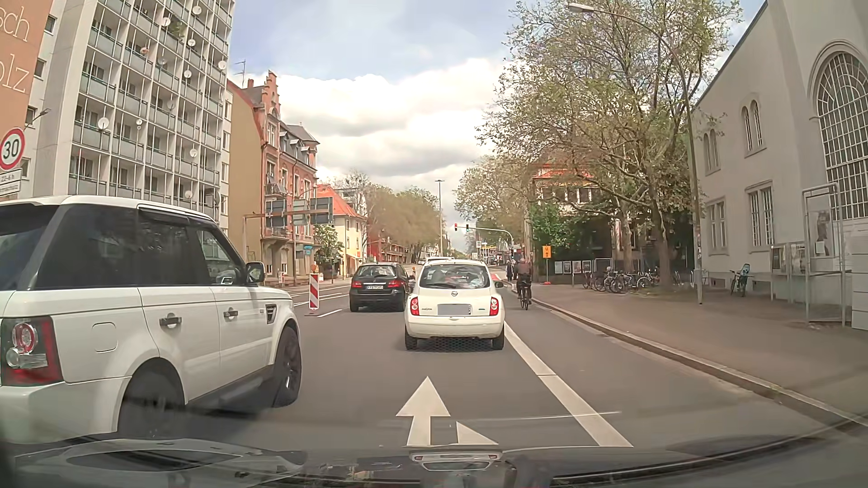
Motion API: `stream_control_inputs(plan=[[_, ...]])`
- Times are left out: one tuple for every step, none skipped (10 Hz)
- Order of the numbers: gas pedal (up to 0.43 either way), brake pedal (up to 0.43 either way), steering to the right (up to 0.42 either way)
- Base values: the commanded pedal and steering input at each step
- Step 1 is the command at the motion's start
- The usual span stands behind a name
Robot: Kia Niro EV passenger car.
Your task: Follow the waypoints while adhering to traffic rules and regulations
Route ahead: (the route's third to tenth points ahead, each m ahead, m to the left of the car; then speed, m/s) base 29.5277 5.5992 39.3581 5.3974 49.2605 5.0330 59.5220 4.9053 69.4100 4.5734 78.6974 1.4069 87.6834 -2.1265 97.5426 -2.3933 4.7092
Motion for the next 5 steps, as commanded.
stream_control_inputs(plan=[[0.028,0.0,0.007],[0.028,0.0,0.007],[0.028,0.0,0.007],[0.028,0.0,0.006],[0.028,0.0,0.005]])
